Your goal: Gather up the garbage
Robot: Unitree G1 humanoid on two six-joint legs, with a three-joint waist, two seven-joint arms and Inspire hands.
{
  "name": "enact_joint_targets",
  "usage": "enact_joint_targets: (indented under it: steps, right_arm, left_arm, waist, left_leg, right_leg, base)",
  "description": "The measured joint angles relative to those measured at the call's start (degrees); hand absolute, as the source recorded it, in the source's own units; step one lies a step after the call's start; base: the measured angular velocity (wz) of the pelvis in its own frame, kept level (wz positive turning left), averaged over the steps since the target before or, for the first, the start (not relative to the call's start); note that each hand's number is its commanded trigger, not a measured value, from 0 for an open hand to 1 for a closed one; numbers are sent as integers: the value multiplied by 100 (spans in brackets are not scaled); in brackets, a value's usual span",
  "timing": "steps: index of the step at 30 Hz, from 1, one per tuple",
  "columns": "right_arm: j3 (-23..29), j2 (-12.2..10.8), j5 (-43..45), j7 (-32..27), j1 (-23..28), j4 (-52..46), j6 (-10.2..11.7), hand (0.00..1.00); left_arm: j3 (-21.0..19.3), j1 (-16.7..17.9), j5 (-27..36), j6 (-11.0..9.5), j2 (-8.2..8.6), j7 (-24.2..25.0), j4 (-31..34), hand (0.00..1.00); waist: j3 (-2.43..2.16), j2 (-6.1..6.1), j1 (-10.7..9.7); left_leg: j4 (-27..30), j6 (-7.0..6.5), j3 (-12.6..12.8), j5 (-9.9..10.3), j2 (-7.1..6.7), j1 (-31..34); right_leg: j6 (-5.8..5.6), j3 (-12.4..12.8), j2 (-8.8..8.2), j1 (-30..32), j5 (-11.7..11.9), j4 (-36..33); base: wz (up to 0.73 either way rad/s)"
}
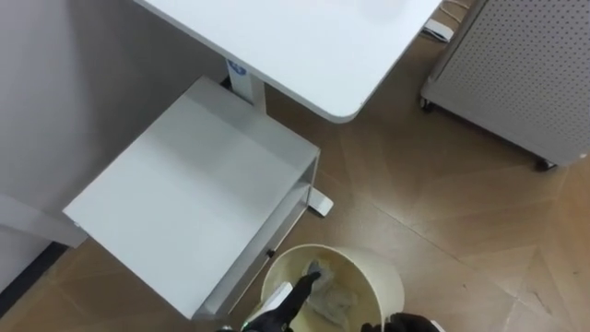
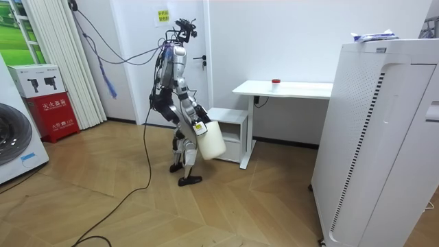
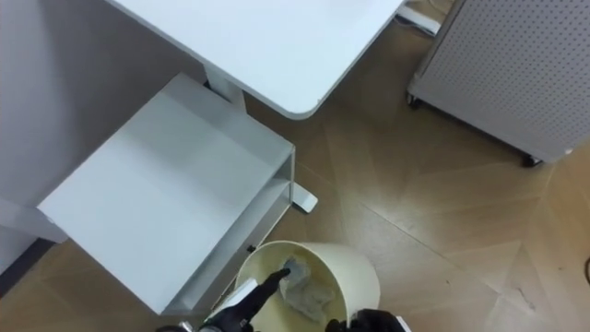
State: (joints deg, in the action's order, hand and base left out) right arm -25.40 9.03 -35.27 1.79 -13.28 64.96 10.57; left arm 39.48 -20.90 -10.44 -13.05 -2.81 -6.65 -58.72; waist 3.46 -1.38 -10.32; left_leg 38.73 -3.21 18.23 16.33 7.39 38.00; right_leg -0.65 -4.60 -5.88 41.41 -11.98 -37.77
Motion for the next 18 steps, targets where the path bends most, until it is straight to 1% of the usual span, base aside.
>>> enact_joint_targets:
  steps: [2, 4, 5, 6, 7, 8, 9, 10, 12, 13, 14, 15, 16, 17, 18]
  right_arm:
    - [-22, 8, 76, 22, 35, 15, -3, 100]
    - [-17, 12, 209, 24, 55, 17, -19, 100]
    - [25, 22, 212, 27, 84, 17, -20, 100]
    - [76, 31, 256, 48, 68, 17, -20, 100]
    - [94, 45, 259, 78, 81, 21, -22, 100]
    - [94, 70, 254, 100, 75, 20, -47, 100]
    - [91, 94, 242, 101, 78, 20, -68, 100]
    - [90, 93, 233, 103, 78, 21, -69, 100]
    - [199, 105, 231, 164, 124, 27, -72, 100]
    - [240, 129, 233, 163, 138, 26, -70, 100]
    - [261, 207, 241, 161, 165, 22, -69, 100]
    - [334, 262, 247, 146, 238, -25, -68, 100]
    - [428, 272, 253, 139, 313, -75, -68, 100]
    - [609, 265, 310, 132, 452, -155, -68, 100]
    - [801, 266, 402, 132, 582, -289, -65, 100]
  left_arm:
    - [10, 25, -199, -1, -22, 6, 30, 0]
    - [8, 66, -330, 0, -42, 10, 30, 0]
    - [-2, 108, -372, 0, -38, 10, 35, 0]
    - [-46, 182, -408, -1, -54, 28, 81, 0]
    - [-85, 211, -431, -1, -55, 64, 102, 0]
    - [-149, 264, -489, -2, -103, 110, 194, 0]
    - [-186, 264, -501, -8, -133, 127, 227, 0]
    - [-244, 264, -500, -13, -145, 127, 241, 0]
    - [-483, 305, -494, -55, -194, 113, 444, 0]
    - [-524, 315, -494, -92, -203, 104, 530, 0]
    - [-561, 315, -494, -169, -257, 82, 649, 0]
    - [-581, 316, -495, -260, -282, 52, 720, 0]
    - [-608, 335, -494, -300, -289, 47, 763, 0]
    - [-731, 470, -497, -356, -337, 18, 977, 0]
    - [-857, 681, -496, -366, -432, -19, 1354, 0]
  waist:
    - [0, 0, 16]
    - [0, 4, 57]
    - [-1, 8, 145]
    - [-1, 9, 228]
    - [-9, 22, 288]
    - [-10, 42, 379]
    - [-17, 32, 435]
    - [-17, 30, 443]
    - [-28, 33, 404]
    - [-31, 29, 400]
    - [-36, 21, 400]
    - [-41, 27, 380]
    - [-55, 36, 374]
    - [-81, 48, 365]
    - [-108, 71, 399]
  left_leg:
    - [-2, 5, 6, 8, -7, -128]
    - [-1, 20, 12, 36, -20, -284]
    - [3, 39, 10, 79, -30, -402]
    - [-27, 60, -30, 121, -71, -535]
    - [-50, 73, -117, 138, -129, -590]
    - [-116, 88, -232, 163, -224, -707]
    - [-132, 105, -285, 198, -228, -796]
    - [-133, 113, -290, 212, -234, -838]
    - [-176, 130, -411, 231, -223, -974]
    - [-198, 130, -424, 232, -216, -1009]
    - [-257, 127, -431, 233, -213, -1119]
    - [-348, 123, -422, 234, -222, -1273]
    - [-391, 120, -408, 236, -225, -1348]
    - [-463, 117, -384, 239, -224, -1512]
    - [-548, 120, -338, 251, -227, -1668]
  right_leg:
    - [0, 21, 4, -101, 1, 12]
    - [-4, 120, 35, -193, 4, 2]
    - [-9, 238, 92, -240, 16, 2]
    - [-21, 381, 153, -269, 33, 4]
    - [-30, 492, 196, -287, 48, 7]
    - [-43, 656, 259, -329, 91, 26]
    - [-43, 751, 333, -380, 158, 95]
    - [-43, 790, 380, -422, 196, 141]
    - [-48, 874, 517, -617, 324, 366]
    - [-54, 894, 543, -670, 362, 443]
    - [-76, 941, 587, -796, 432, 589]
    - [-90, 964, 597, -949, 474, 704]
    - [-95, 971, 597, -1023, 479, 745]
    - [-103, 972, 608, -1176, 497, 838]
    - [-95, 966, 611, -1277, 538, 918]
  base:
    - [-8]
    - [-29]
    - [-62]
    - [-71]
    - [-85]
    - [-87]
    - [-84]
    - [-62]
    - [-37]
    - [-29]
    - [-28]
    - [-24]
    - [-17]
    - [-25]
    - [-36]
